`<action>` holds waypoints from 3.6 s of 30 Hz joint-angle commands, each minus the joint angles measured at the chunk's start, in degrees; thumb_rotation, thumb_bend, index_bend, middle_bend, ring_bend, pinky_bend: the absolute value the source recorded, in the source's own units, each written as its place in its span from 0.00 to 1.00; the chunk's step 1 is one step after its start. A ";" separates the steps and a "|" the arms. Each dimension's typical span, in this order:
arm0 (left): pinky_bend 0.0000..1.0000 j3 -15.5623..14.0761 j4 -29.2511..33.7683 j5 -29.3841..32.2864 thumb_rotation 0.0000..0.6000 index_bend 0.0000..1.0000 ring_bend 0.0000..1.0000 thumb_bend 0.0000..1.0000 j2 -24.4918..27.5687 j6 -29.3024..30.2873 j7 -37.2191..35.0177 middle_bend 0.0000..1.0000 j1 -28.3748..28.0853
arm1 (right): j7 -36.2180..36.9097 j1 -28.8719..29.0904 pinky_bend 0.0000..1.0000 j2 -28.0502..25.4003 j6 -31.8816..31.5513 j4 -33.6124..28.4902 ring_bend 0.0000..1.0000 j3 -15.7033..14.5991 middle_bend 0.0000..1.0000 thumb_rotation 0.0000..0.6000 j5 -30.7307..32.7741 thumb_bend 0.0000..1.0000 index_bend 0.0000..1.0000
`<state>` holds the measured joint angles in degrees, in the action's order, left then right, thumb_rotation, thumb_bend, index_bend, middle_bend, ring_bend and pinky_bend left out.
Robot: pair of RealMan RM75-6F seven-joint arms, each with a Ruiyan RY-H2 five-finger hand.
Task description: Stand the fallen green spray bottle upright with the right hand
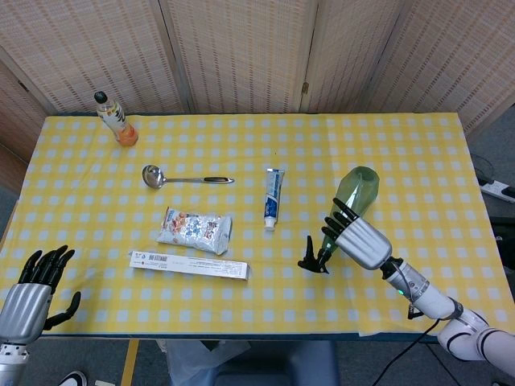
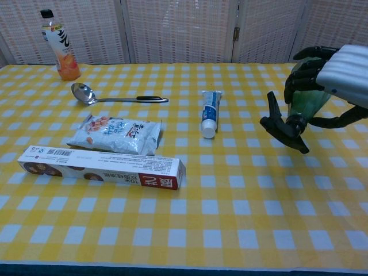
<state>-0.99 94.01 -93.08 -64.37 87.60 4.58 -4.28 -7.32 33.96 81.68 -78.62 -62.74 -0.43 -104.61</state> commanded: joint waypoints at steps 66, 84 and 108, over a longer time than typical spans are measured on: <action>0.04 -0.38 -2.80 -2.06 0.78 0.00 0.12 0.50 -0.52 0.00 -3.55 0.09 -1.15 | 35.40 -4.40 0.00 -0.81 22.41 -26.33 0.18 25.57 0.15 1.00 49.99 0.34 0.10; 0.04 -0.51 -2.49 -2.51 0.78 0.00 0.12 0.50 -0.30 0.81 -3.67 0.10 -0.91 | 35.39 -4.92 0.00 -2.89 21.86 -28.16 0.12 24.49 0.03 1.00 44.65 0.34 0.01; 0.03 -0.70 -2.05 -3.53 0.77 0.00 0.12 0.50 0.13 2.70 -3.66 0.10 -0.14 | 39.58 -21.97 0.00 -21.88 6.96 -32.45 0.13 8.52 0.00 1.00 16.06 0.34 0.00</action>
<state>-1.68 91.93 -96.57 -64.23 90.28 0.83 -4.44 33.02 16.40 64.90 -66.88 -96.34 13.53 -81.34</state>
